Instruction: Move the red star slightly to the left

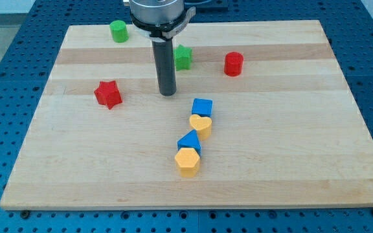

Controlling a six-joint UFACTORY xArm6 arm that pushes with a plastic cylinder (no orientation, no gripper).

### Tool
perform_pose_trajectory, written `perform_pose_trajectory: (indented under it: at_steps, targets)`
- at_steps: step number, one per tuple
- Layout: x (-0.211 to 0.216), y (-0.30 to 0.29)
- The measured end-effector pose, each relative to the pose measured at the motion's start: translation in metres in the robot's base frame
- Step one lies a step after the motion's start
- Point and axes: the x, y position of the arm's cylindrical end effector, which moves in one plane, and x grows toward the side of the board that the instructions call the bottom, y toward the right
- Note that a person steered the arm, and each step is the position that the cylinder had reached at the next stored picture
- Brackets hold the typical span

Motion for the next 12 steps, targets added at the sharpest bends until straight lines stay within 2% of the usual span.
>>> perform_pose_trajectory:
  at_steps: [5,8,12]
  targets:
    - [-0.001,-0.048]
    - [-0.023,-0.067]
    - [-0.024,-0.169]
